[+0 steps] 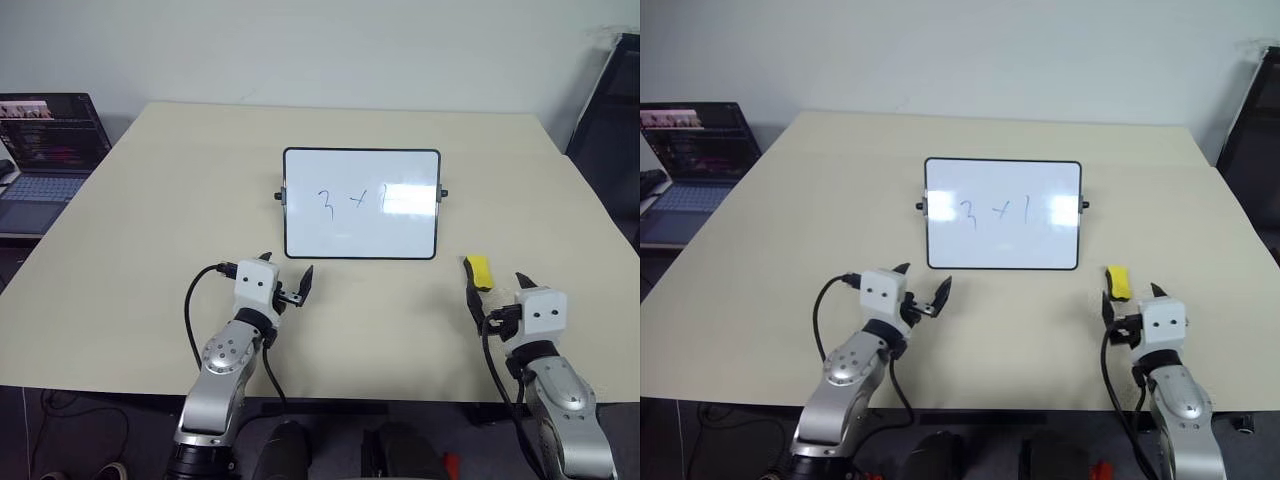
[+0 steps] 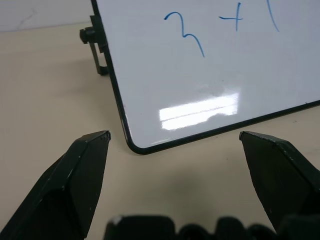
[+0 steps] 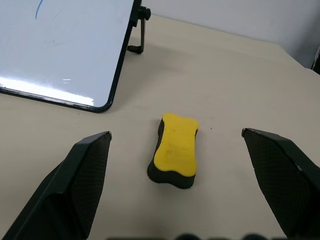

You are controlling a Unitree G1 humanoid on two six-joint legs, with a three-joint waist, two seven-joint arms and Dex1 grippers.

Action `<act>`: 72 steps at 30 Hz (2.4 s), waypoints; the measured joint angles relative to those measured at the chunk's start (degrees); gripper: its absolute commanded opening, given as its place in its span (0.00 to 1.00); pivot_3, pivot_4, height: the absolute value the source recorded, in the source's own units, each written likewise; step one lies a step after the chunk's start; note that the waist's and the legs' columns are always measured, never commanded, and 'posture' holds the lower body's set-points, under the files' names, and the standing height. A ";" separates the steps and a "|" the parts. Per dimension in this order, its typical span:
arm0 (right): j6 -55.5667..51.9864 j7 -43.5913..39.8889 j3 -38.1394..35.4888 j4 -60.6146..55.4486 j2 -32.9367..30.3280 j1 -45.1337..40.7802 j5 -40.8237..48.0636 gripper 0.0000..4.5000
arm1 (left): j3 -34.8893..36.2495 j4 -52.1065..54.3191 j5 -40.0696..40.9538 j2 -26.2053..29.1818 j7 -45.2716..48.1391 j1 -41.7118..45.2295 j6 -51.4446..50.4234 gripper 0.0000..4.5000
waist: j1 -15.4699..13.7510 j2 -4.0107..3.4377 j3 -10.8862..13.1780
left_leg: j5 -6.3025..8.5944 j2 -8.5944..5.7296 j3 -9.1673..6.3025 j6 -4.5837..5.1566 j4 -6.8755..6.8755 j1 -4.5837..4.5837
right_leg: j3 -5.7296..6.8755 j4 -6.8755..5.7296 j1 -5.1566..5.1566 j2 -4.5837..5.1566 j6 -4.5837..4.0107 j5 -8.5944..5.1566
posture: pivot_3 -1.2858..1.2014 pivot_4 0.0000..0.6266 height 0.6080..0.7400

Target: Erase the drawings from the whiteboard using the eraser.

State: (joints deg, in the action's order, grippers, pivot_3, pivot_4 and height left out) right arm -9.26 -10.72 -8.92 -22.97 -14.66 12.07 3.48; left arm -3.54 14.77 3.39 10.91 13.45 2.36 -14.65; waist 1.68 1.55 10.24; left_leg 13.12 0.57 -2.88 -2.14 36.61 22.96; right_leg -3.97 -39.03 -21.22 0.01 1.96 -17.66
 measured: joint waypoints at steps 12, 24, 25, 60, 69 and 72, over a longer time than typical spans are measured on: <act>-6.22 1.97 4.94 -14.92 2.51 2.99 -2.07 1.00 | 3.77 -1.49 2.31 3.54 3.41 0.30 -1.26 1.00 | 0.04 -0.01 -0.01 | 0.00 0.03 0.00 0.00 0.00 0.00 | 0.00 0.01 -0.02 -0.01 0.01 -0.01 | 0.52 0.24 1.00; -7.51 2.67 11.94 -15.29 6.65 4.25 -2.02 1.00 | 10.06 3.74 11.40 17.22 17.69 -1.44 -4.75 1.00 | -0.22 0.05 -0.01 | 0.00 0.01 -0.02 0.00 -0.12 0.00 | 0.07 0.06 -0.07 0.11 -0.06 -0.06 | 0.52 0.24 1.00; -7.44 2.65 11.51 -15.29 6.25 4.19 -2.11 1.00 | 9.98 3.74 12.01 17.72 18.75 -0.83 -5.09 1.00 | -0.19 0.05 -0.01 | 0.00 0.02 -0.01 0.00 -0.12 -0.01 | 0.07 0.06 -0.07 0.11 -0.07 -0.06 | 0.52 0.24 1.00; -55.31 5.99 -4.17 -13.65 2.28 -26.53 6.79 1.00 | -8.63 -10.10 15.78 24.15 53.91 29.85 -3.11 1.00 | 0.20 0.01 0.02 | -0.01 -0.09 0.03 0.00 -0.41 0.05 | 0.09 0.02 -0.23 -0.09 -0.33 0.08 | 0.52 0.24 1.00; -52.49 7.18 -4.76 -3.78 2.15 -28.25 6.07 1.00 | -9.09 -13.92 14.20 23.43 57.46 32.02 1.55 1.00 | 0.26 -0.01 0.01 | -0.01 -0.04 0.10 0.01 -0.52 0.08 | 0.11 0.03 -0.34 -0.13 -0.35 0.06 | 0.52 0.24 1.00; -51.08 7.35 -4.73 -2.56 2.26 -27.32 5.97 1.00 | -9.09 -14.03 13.98 23.49 57.81 31.35 2.45 1.00 | 0.26 -0.01 0.02 | -0.01 -0.05 0.12 0.01 -0.52 0.08 | 0.10 0.03 -0.33 -0.13 -0.35 0.06 | 0.52 0.24 1.00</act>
State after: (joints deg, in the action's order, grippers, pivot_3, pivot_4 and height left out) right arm -60.34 -3.37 -13.65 -25.54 -12.39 -15.24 9.45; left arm -12.63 0.74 17.38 34.40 71.26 33.71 -12.19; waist 1.94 1.54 10.25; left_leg 13.12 0.51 -2.76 -2.13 36.10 23.04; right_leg -3.87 -38.99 -21.56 -0.12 1.61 -17.60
